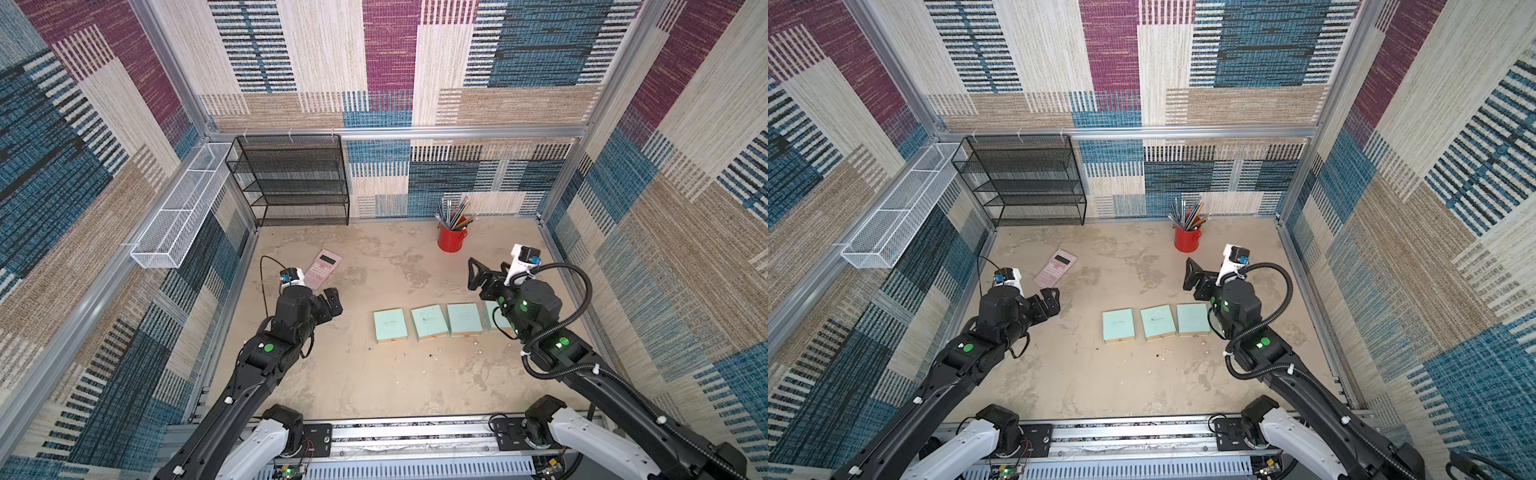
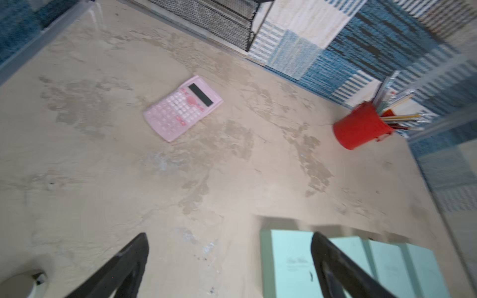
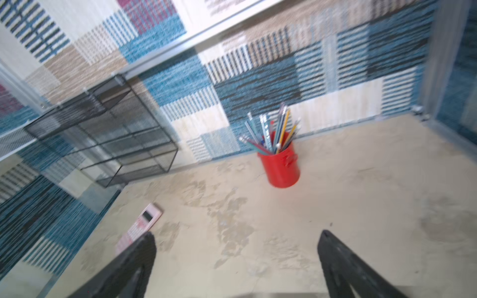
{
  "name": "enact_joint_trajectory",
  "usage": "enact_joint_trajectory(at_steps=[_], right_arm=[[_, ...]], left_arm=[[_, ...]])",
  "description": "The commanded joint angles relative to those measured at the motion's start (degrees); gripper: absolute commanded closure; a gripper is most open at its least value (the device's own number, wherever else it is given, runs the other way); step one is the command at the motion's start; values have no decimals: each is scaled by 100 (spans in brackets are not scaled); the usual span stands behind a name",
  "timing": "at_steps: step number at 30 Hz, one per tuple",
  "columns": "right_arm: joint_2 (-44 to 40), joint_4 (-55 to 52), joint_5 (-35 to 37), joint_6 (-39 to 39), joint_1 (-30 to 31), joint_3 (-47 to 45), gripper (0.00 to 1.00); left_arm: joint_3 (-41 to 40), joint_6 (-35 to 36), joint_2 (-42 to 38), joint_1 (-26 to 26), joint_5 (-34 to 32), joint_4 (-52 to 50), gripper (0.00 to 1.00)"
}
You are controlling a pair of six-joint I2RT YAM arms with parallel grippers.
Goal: Take out the earrings from the drawer-style jewelry box
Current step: Reset both arms
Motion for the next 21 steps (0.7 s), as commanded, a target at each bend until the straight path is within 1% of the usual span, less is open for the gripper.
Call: enact_joint_trajectory(at_steps=[1, 3, 5, 6, 7, 9, 10, 11, 13, 15, 16, 18, 20, 21], right_arm=[[-432, 1000, 804, -584, -333, -551, 1], [-606, 1603, 398, -888, -766, -1036, 1], [-563, 2177, -21, -1084, -1229, -1461, 1], [-467, 2344, -252, -1010, -1514, -1604, 1], [-320, 2364, -553, -884, -1815, -1662, 1], [90, 2391, -1365, -687, -2465, -1686, 1], [289, 2561, -1633, -639, -2683, -1763, 1], [464, 2775, -1763, -628, -2828, -1862, 1], [748, 3233, -1804, -670, -2977, -2085, 1], [1039, 3309, -1786, -648, -3108, -2118, 1], [1182, 3369, -1812, -587, -3189, -2119, 1], [1469, 3818, -2007, -484, -3458, -2271, 1], [1727, 4247, -1981, -459, -3608, -2418, 1], [1824, 4247, -1974, -506, -3637, -2400, 1]], left_arm=[[-619, 386, 85, 52, -1377, 1502, 2], [-1060, 895, 283, 64, -1699, 2393, 2], [-1128, 889, 567, 117, -1921, 2577, 2], [-1201, 1166, 742, 136, -1916, 2909, 2], [-1267, 1254, 960, 151, -2036, 3147, 2], [-1263, 1238, 1281, 179, -2237, 3463, 2], [-1196, 1402, 1375, 201, -2114, 3564, 2], [-1167, 1679, 1499, 197, -2118, 3884, 1], [-930, 2010, 1658, 188, -1901, 3867, 1], [-875, 2569, 1810, 196, -1729, 4197, 1], [-901, 2804, 1949, 209, -1823, 4395, 1], [-929, 2997, 2288, 309, -1945, 4738, 1], [-938, 3214, 2400, 354, -1609, 4891, 2], [-957, 3302, 2471, 364, -1485, 5030, 2]])
